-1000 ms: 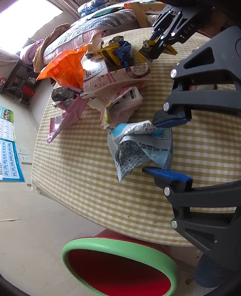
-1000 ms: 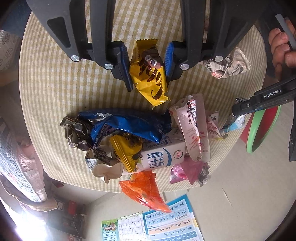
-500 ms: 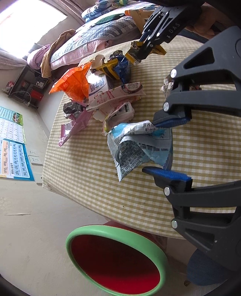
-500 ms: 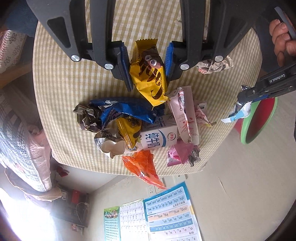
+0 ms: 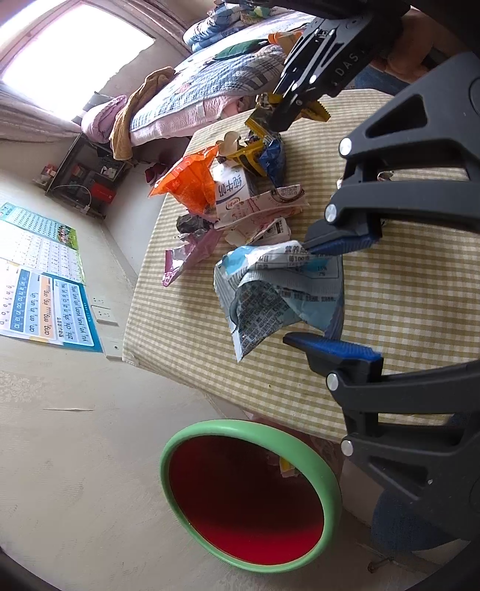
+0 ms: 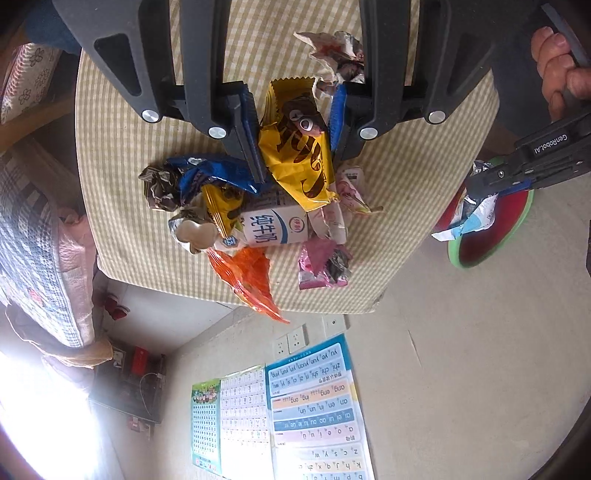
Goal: Collect trash
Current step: 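Carry both wrappers over the red bin and open both tools to drop them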
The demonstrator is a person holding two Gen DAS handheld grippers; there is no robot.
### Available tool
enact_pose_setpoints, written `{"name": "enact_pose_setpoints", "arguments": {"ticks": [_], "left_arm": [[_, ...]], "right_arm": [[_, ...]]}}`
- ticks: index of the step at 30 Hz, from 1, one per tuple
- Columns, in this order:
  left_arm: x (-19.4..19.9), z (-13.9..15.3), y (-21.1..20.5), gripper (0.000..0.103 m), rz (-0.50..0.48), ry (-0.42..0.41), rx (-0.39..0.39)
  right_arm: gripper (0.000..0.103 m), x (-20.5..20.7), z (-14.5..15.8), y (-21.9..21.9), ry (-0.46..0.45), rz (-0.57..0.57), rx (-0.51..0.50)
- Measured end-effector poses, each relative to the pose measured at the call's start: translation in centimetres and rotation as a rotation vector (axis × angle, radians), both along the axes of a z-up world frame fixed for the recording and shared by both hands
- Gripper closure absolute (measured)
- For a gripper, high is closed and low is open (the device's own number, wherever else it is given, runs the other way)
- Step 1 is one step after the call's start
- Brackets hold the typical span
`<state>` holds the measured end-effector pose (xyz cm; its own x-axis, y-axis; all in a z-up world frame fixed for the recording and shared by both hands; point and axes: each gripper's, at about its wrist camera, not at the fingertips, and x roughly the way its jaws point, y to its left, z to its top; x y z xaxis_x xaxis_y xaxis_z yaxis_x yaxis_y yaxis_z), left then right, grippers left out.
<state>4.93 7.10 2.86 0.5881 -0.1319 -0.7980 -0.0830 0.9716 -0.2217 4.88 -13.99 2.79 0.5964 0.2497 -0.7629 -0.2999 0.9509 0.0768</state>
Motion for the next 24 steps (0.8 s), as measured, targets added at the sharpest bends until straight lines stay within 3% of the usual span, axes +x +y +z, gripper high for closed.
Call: {"name": "enact_pose_setpoints", "arguments": {"ticks": [24], "left_arm": [[-2.2,2.1,10.3,0.065,0.198,-0.073,-0.049]], "right_arm": [[0.072,1.0,2.5,12.1,-0.051,0.22,-0.016]]}}
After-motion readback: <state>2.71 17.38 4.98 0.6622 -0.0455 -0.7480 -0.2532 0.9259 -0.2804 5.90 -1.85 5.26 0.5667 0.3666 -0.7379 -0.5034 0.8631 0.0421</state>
